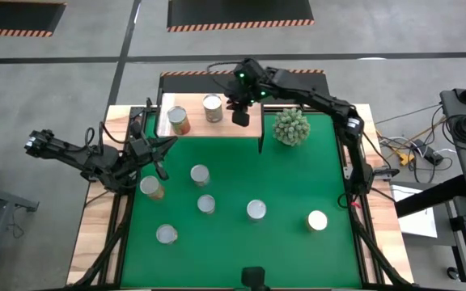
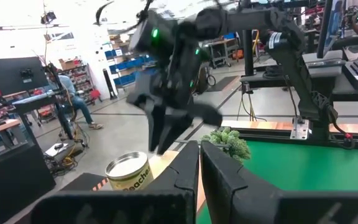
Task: Pick and place cans onto a shelf
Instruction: Put the canned peaches on the shelf
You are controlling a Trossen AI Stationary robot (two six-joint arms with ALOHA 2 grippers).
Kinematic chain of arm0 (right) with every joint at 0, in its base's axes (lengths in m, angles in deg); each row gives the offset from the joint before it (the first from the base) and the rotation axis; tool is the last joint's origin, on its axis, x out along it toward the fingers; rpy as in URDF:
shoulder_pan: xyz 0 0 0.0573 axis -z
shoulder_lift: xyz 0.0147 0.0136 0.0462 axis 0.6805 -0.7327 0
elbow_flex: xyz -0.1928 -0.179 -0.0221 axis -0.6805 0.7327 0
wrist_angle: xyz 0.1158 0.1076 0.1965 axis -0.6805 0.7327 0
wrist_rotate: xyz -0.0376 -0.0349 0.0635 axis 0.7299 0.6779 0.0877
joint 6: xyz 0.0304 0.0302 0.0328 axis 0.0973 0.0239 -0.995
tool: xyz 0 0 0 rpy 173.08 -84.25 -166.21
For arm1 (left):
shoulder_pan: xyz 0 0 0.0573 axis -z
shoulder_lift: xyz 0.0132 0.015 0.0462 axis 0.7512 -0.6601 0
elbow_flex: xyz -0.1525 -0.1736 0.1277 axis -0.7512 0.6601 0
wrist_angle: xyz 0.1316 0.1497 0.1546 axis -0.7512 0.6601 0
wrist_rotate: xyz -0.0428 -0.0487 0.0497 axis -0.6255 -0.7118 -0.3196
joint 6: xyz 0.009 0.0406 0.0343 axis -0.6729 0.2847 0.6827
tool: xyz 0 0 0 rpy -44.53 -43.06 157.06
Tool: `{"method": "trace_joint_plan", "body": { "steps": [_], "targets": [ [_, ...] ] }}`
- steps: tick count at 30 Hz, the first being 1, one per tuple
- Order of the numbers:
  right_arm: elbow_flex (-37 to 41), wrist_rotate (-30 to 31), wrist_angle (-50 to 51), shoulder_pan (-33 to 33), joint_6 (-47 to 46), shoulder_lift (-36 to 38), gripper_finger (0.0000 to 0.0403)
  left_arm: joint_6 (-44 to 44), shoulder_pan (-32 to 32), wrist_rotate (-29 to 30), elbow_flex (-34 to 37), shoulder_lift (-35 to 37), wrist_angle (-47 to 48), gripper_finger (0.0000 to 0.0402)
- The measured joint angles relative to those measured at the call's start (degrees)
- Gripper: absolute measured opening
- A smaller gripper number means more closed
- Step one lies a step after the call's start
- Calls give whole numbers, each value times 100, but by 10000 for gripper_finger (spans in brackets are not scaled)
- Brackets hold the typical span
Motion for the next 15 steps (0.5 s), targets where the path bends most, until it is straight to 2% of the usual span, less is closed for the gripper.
{"method": "trace_joint_plan", "body": {
  "steps": [3,6,12,15],
  "targets": [
    [8,84,-5,20,43,-228,19,0,0,0,0,-7,0,0],
    [9,104,-227,27,29,-372,14,0,0,0,0,-7,12,0],
    [5,205,-1819,-15,22,-713,9,0,0,0,0,-7,24,0],
    [5,240,-1946,-84,140,-763,9,0,0,0,0,-9,24,0]
  ]
}}
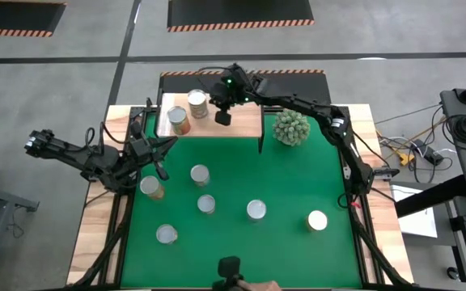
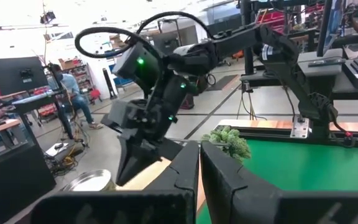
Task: Pick and place cans onto a shelf
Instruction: Put the canned peaches on the shelf
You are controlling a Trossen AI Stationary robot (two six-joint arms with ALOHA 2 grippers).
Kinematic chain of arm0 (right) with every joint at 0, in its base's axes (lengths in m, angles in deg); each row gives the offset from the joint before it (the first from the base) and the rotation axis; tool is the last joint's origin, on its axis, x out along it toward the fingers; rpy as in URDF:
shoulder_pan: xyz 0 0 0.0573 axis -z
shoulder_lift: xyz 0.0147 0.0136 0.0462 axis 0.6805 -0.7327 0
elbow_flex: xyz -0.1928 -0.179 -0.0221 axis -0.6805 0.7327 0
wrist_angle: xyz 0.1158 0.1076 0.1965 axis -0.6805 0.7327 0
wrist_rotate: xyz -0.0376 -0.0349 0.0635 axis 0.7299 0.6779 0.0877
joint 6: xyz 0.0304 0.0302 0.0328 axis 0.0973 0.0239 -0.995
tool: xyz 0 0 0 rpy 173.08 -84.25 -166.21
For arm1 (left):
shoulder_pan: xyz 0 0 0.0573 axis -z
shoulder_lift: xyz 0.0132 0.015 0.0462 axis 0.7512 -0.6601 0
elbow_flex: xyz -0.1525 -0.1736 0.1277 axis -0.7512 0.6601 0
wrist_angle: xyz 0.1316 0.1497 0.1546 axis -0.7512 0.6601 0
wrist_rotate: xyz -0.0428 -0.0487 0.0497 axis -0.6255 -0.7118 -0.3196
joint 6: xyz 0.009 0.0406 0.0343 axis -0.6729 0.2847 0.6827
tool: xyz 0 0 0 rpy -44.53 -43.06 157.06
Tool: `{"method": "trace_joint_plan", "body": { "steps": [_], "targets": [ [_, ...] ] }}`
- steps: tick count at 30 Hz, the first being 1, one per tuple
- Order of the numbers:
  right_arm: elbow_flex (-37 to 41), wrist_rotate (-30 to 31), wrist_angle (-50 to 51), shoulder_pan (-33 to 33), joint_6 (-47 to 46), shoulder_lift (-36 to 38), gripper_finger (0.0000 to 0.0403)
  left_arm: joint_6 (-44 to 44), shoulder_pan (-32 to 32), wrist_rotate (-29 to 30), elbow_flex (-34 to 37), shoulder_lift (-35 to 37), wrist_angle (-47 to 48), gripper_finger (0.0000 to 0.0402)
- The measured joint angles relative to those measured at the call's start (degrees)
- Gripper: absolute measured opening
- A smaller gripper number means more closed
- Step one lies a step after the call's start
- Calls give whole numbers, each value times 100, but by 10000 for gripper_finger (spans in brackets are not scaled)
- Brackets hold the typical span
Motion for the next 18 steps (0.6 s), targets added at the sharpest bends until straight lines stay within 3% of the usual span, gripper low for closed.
{"method": "trace_joint_plan", "body": {
  "steps": [7,13,18],
  "targets": [
    [0,11,242,56,25,-6,9,0,0,-2,2,-73,-14,0],
    [0,-94,-908,20,-205,-341,9,16,0,-4,4,-136,-122,0],
    [-47,-176,-1199,-91,-227,-437,9,24,0,-4,7,-129,-153,0]
  ]
}}
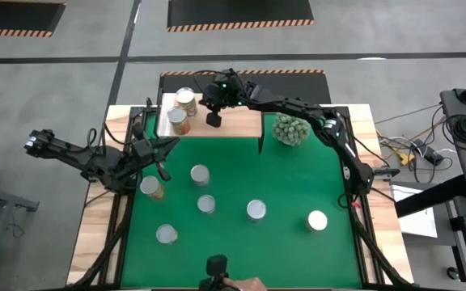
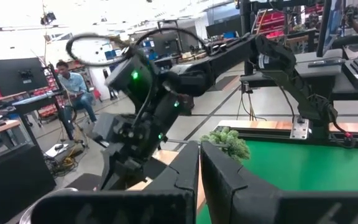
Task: Pick and place cans onto a shelf
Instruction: Put the canned peaches on the shelf
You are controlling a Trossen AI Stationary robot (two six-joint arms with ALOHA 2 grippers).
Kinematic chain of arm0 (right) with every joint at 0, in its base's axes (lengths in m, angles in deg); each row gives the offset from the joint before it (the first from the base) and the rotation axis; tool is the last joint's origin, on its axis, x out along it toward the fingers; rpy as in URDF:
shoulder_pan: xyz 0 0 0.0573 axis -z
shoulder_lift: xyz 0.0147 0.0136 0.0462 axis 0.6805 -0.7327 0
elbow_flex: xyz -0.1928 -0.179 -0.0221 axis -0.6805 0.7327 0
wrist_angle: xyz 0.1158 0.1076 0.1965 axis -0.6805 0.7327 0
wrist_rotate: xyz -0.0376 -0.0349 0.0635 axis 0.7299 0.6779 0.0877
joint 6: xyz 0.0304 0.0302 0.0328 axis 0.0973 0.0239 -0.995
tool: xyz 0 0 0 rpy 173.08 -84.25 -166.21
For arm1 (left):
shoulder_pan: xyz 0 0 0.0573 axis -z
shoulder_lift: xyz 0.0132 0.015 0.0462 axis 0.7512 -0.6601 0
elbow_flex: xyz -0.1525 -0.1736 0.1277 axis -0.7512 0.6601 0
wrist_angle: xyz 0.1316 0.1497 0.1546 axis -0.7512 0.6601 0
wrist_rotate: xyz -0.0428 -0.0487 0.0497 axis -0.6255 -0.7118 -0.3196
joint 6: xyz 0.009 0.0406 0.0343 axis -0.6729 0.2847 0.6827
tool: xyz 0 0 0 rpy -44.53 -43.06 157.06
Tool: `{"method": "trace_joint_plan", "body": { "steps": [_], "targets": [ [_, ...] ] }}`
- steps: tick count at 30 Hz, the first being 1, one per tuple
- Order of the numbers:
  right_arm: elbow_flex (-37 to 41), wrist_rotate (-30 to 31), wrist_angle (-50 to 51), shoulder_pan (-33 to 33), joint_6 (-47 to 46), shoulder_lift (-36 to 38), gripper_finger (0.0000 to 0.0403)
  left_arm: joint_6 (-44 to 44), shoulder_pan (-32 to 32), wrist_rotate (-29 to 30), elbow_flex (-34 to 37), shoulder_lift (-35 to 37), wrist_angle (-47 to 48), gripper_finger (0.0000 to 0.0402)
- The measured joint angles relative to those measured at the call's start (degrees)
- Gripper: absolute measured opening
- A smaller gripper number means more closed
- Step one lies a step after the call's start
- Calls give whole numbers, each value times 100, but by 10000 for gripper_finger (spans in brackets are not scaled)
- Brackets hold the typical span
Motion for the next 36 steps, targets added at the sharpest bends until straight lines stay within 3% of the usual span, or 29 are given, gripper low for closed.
{"method": "trace_joint_plan", "body": {
  "steps": [36],
  "targets": [
    [15,-44,-1502,-78,-465,-258,9,161,0,2,-2,-13,-262,0]
  ]
}}
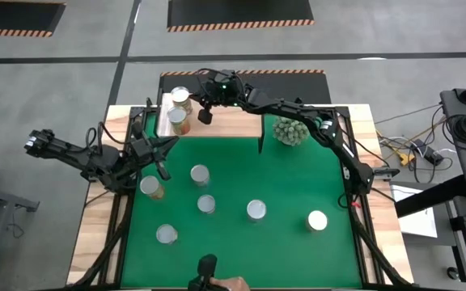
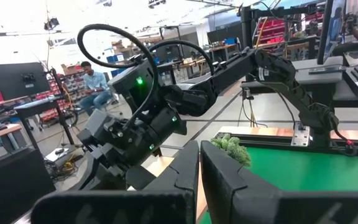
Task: Pick and place cans onto a shelf
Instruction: Put the canned peaches on the shelf
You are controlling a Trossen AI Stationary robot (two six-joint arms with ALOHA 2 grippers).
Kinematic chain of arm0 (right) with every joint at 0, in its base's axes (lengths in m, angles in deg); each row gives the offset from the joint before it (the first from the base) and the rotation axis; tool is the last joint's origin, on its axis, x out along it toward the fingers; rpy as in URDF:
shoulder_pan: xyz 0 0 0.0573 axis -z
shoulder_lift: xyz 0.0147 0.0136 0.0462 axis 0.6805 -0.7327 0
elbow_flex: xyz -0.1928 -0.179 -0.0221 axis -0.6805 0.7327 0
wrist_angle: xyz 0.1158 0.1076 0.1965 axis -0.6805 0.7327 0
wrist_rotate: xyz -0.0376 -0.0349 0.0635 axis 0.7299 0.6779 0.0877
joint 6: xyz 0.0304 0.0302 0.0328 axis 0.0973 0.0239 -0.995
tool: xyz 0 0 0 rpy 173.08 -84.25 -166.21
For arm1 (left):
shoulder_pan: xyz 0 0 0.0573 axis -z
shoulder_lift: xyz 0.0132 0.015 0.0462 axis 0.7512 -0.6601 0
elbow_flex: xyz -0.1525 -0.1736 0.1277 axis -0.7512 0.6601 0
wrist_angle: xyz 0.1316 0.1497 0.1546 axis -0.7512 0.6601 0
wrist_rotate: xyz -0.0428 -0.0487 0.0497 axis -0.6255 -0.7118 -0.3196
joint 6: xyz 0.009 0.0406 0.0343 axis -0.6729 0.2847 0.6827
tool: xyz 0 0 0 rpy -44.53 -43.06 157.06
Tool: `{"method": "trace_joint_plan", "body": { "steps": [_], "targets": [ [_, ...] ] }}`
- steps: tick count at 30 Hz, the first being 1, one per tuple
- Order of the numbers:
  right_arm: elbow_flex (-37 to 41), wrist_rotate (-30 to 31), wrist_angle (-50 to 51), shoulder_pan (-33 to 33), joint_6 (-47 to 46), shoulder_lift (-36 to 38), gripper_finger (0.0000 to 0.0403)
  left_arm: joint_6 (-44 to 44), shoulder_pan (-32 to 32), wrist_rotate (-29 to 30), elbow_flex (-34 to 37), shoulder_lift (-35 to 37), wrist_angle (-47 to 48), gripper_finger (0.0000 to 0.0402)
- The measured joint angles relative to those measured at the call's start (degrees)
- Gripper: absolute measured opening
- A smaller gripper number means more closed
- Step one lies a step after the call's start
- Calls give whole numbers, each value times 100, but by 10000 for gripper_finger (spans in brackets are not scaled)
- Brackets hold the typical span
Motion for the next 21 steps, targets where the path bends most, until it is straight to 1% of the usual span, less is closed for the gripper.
{"method": "trace_joint_plan", "body": {
  "steps": [4,7,9,14,17,20,21],
  "targets": [
    [6,-2,-5,-13,49,15,9,1,0,2,0,0,-7,0],
    [-9,0,254,-15,48,207,9,-3,0,2,0,0,-13,0],
    [-9,4,545,-39,138,499,9,-62,0,8,-2,0,-13,0],
    [66,-11,1684,-249,372,1517,9,-327,-7,157,-36,-106,40,0],
    [495,-278,2208,-472,474,2126,9,-405,-74,155,-439,-345,310,0],
    [1350,-781,2065,-731,310,2766,9,-357,-272,154,-1133,-645,742,0],
    [1692,-828,1897,-837,282,2995,8,-356,-403,153,-1410,-770,1022,0]
  ]
}}
